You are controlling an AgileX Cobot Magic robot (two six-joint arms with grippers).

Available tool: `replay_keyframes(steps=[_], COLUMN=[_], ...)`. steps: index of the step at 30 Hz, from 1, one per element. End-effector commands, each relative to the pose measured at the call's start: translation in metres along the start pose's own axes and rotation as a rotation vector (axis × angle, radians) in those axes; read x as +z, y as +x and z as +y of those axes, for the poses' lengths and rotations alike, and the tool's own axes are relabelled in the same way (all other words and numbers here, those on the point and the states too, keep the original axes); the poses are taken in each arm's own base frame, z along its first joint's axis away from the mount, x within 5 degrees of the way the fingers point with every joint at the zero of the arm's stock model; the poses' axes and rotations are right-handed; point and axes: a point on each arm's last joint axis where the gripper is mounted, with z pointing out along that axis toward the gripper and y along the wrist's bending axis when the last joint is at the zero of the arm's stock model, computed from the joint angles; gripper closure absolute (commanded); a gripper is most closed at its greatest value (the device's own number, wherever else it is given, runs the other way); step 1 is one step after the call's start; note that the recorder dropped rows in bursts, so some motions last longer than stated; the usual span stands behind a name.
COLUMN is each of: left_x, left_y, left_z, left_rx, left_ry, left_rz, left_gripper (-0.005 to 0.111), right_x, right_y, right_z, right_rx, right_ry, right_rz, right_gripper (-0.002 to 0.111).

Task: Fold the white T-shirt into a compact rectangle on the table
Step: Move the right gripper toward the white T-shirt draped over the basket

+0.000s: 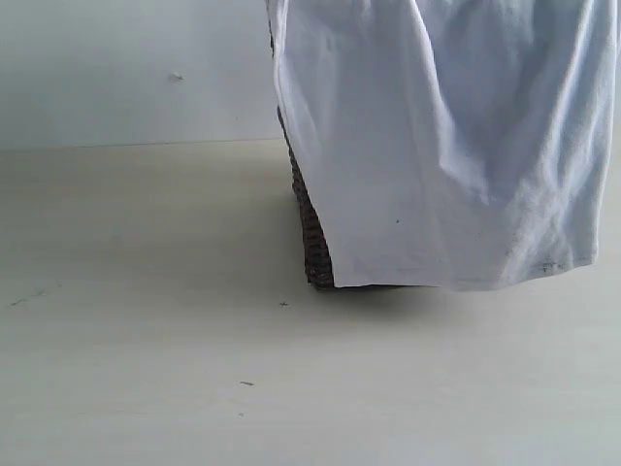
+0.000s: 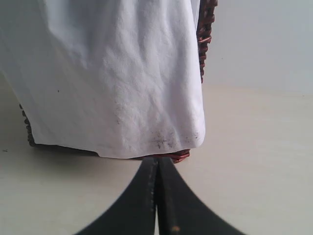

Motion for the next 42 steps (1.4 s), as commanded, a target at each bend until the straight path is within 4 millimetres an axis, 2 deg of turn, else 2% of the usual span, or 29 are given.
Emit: replay_keyframes(steps=[1, 24, 28, 31, 35, 42], left_x=[0.000, 0.000, 0.000, 0.000, 0.000, 0.000], left_y=[0.001, 0.001, 0.001, 0.001, 0.001, 0.001], left_z=[-0.001, -0.001, -0.001, -0.001, -0.001, -0.001], left_rx=[-0.002, -0.002, -0.002, -0.002, -0.002, -0.002], left_ry=[0.005, 0.005, 0.005, 0.005, 0.005, 0.005], left_rz=[-0.006, -0.006, -0.006, -0.006, -0.006, -0.006], left_gripper=[0.107, 0.107, 0.107, 0.107, 0.107, 0.107], right_x=[0.000, 0.000, 0.000, 0.003, 0.023, 0.096], right_y=[0.001, 0.001, 0.002, -0.012, -0.032, -0.055], right_z=[0.000, 0.000, -0.001, -0.003, -0.006, -0.011], right_rx=[0.002, 0.027, -0.036, -0.085, -0.174, -0.142], right_ry=[0.004, -0.002, 0.010, 0.021, 0.007, -0.065], right_rz=[-0.006, -0.007, 0.010, 0.057, 0.213, 0.597], right_gripper=[0.108, 0.108, 0.108, 0.108, 0.108, 0.108])
